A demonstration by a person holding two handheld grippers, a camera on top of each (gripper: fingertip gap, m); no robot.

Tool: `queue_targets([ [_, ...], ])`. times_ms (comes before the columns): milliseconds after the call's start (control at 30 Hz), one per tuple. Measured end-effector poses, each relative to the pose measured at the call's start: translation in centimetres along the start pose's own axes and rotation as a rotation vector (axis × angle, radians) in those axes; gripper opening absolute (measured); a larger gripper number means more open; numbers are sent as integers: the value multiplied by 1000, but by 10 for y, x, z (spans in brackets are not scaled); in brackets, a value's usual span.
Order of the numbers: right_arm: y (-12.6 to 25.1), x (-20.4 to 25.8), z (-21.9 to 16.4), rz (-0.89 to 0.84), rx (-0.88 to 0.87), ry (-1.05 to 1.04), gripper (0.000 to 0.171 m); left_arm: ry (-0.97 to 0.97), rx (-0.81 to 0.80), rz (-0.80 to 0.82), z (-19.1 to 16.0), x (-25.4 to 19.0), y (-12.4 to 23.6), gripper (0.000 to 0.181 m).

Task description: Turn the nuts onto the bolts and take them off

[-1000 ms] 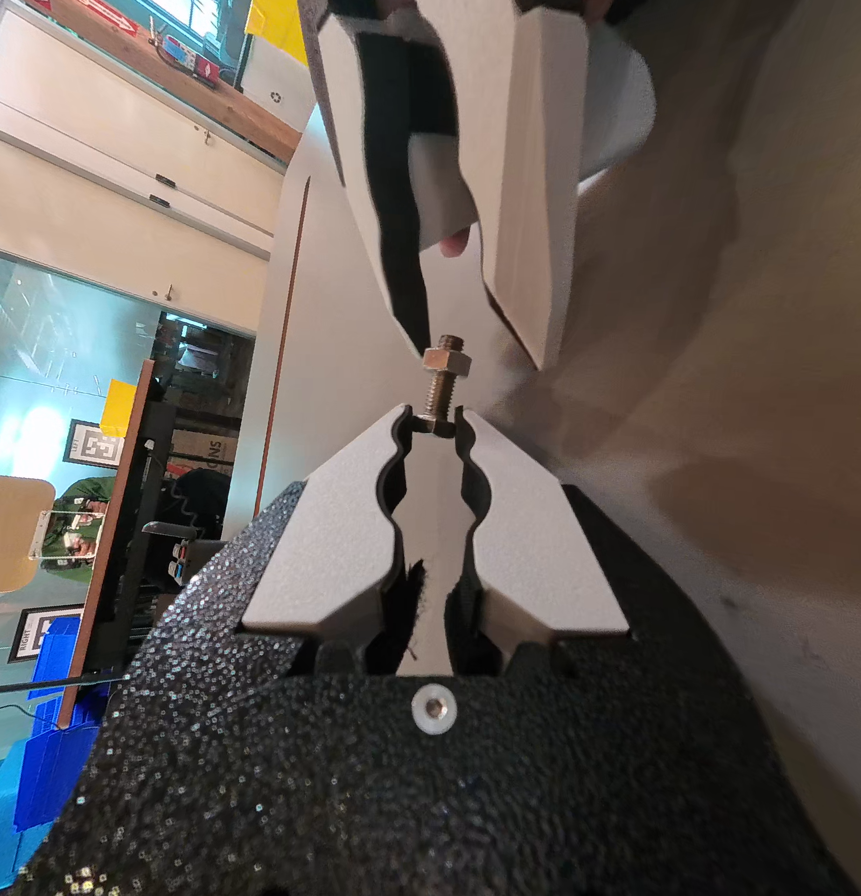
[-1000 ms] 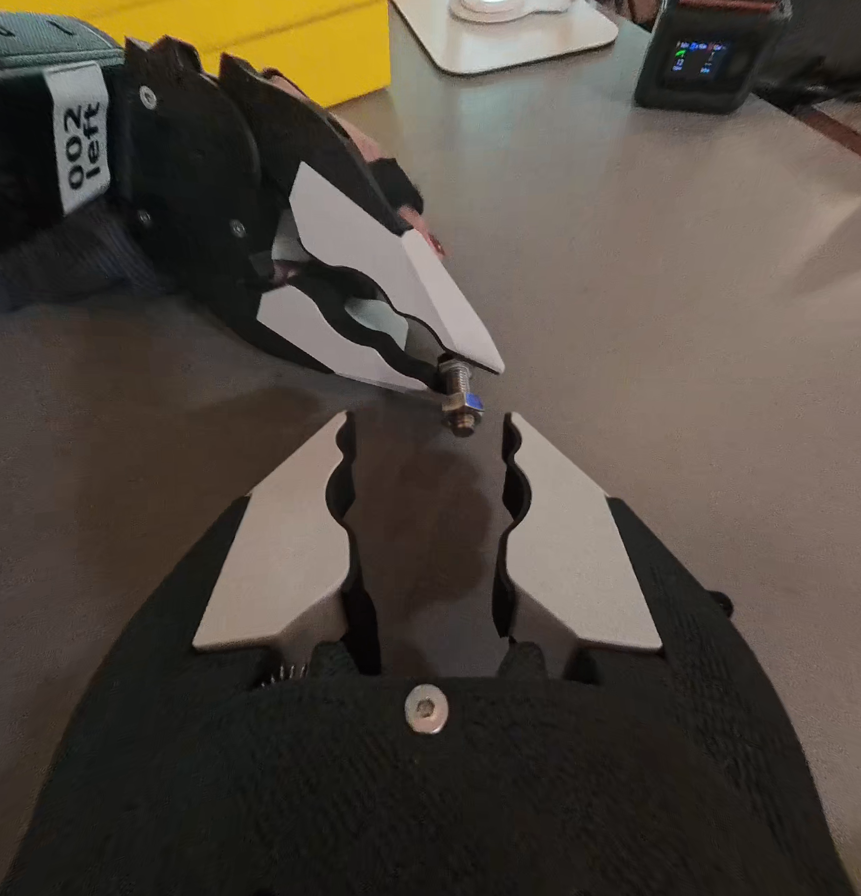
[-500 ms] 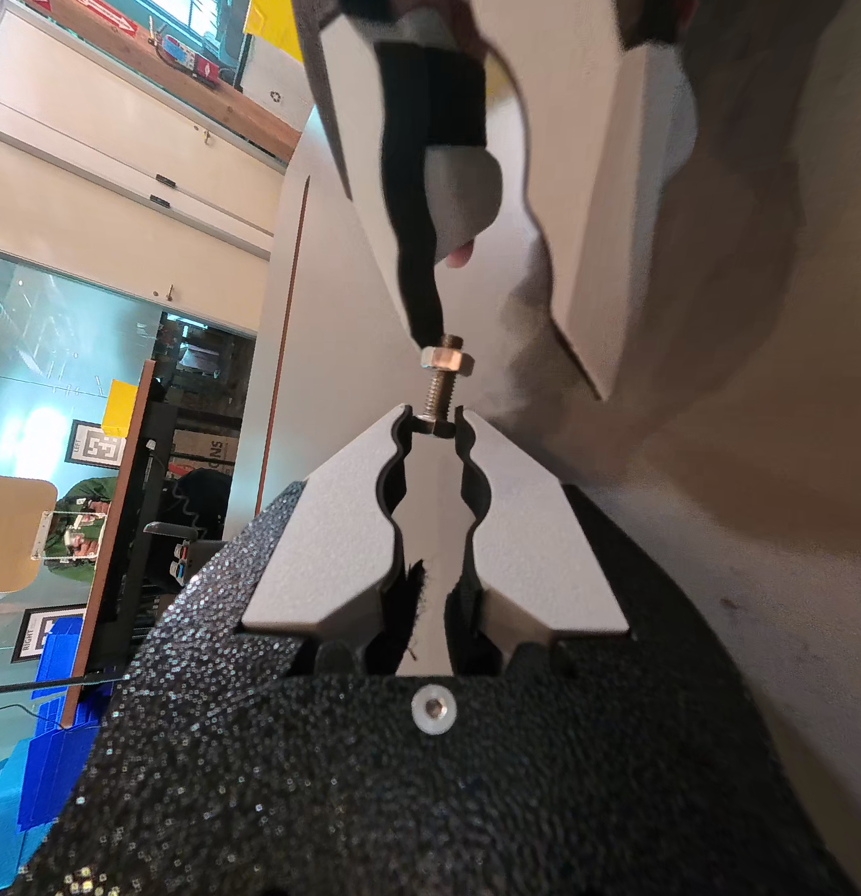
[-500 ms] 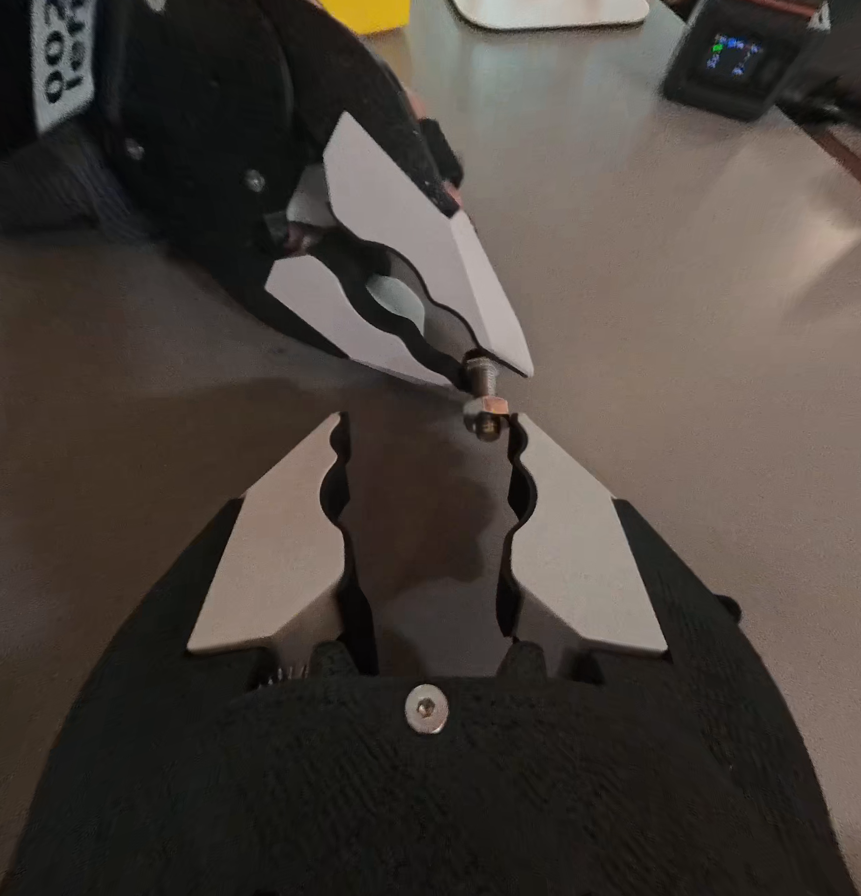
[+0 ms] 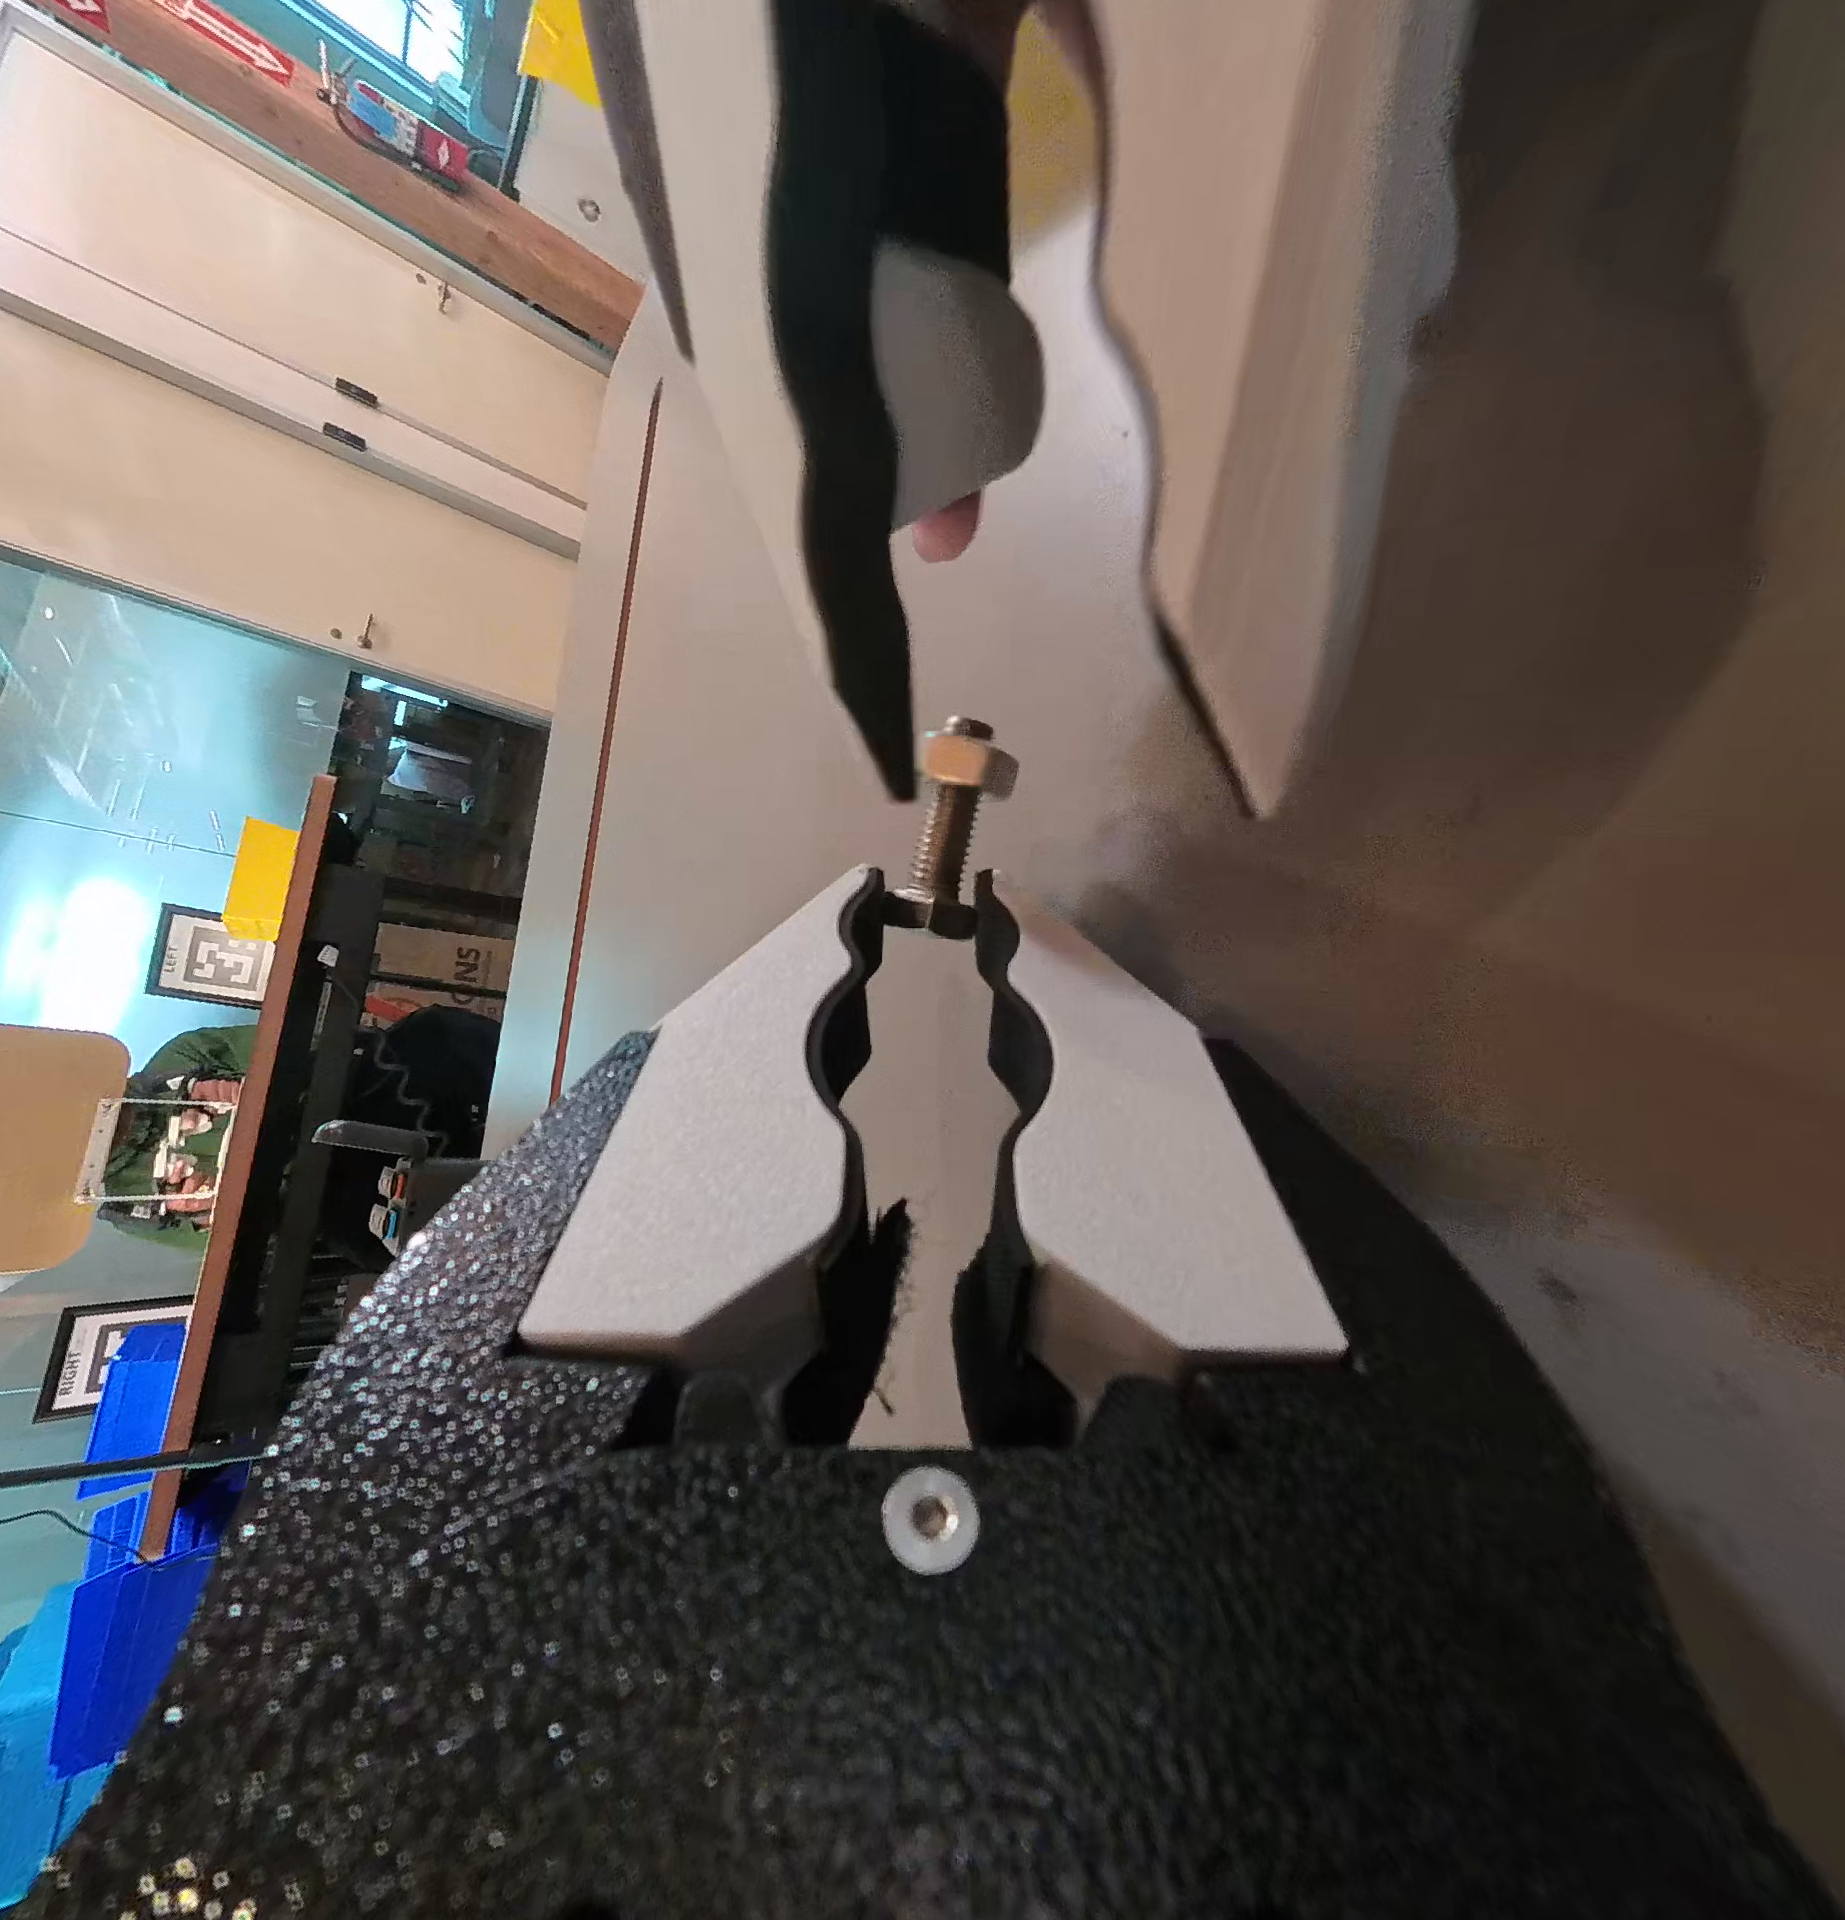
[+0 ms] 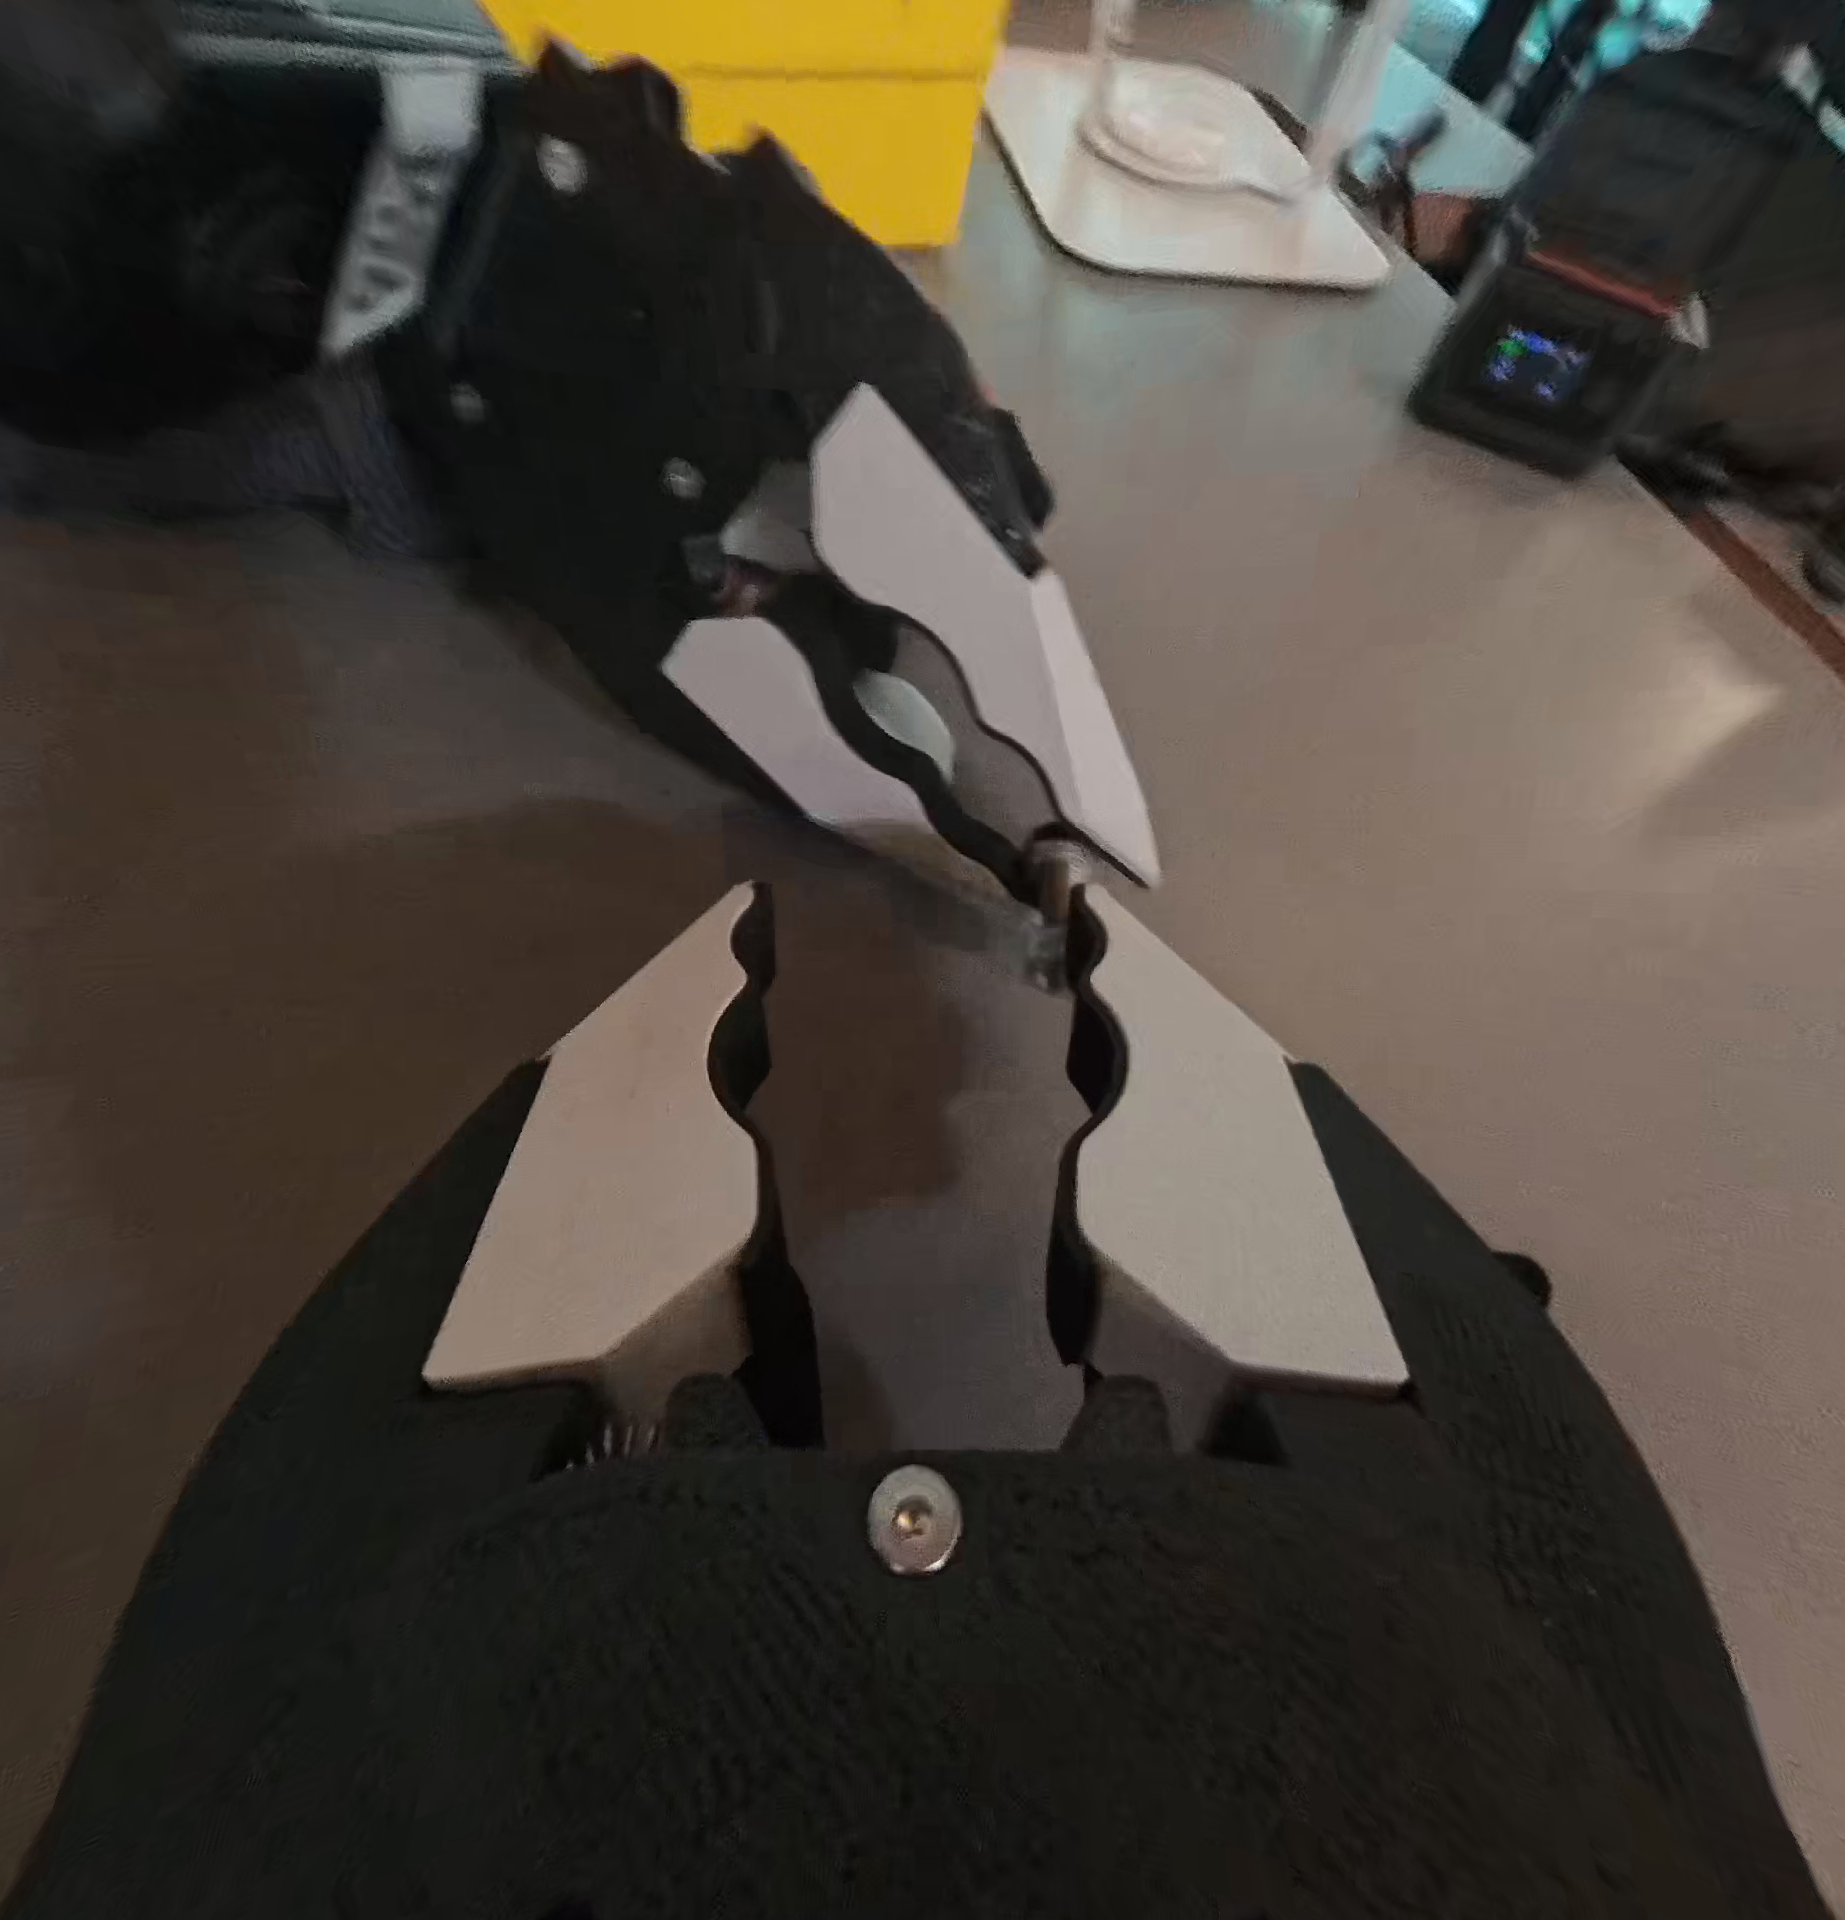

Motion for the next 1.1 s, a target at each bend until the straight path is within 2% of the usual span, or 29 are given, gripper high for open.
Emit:
queue_targets([
  [67, 5, 16, 7, 103, -107, 79, 44, 7, 1, -2, 0, 0, 0, 16],
  [133, 4, 17, 11, 40, -113, 96, 49, 8, -2, -1, 0, 0, 0, 16],
  [233, 0, 2, 6, -87, -25, 37, 56, 9, -2, -2, 0, 0, 0, 16],
  [333, -7, -4, -4, -73, 96, -27, 63, 11, -4, -2, 0, 0, 0, 16],
  [467, -5, 6, -2, -51, 52, 97, 69, 2, -14, -3, 0, 0, 0, 16],
  [533, 0, 8, -2, -22, 23, 140, 64, -17, -9, -3, 0, -1, 0, 16],
  [600, 5, 8, 2, 29, -38, 91, 45, -11, 7, -1, 1, -1, -1, 16],
  [667, 6, 1, 5, -29, -56, 56, 47, 9, -6, -3, 0, 0, 0, 16],
  [733, 4, -5, 1, -100, 3, 52, 51, 21, -13, -4, -1, 1, 0, 15],
  [833, -2, -2, -5, -70, 74, 40, 52, 13, -5, -4, 0, 0, 0, 16],
  [933, -3, 7, -1, -73, 33, 138, 63, 16, -7, -6, 0, 1, 0, 16],
  [1033, 2, 17, 9, -83, -72, 218, 54, 26, -1, -8, 0, 1, -1, 16],
  [1100, 3, 9, 9, -147, -15, 204, 56, 27, -3, -7, 0, 1, 0, 16],
])
Point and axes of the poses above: each gripper's, where its closed fingertips meet, y back along the fingers, z out of its top, x = y × z across the jaws, the point moved 9 cm from there along y, back along the fingers, and after that the axes turned 11 degrees about -z, right-handed, at the moved point
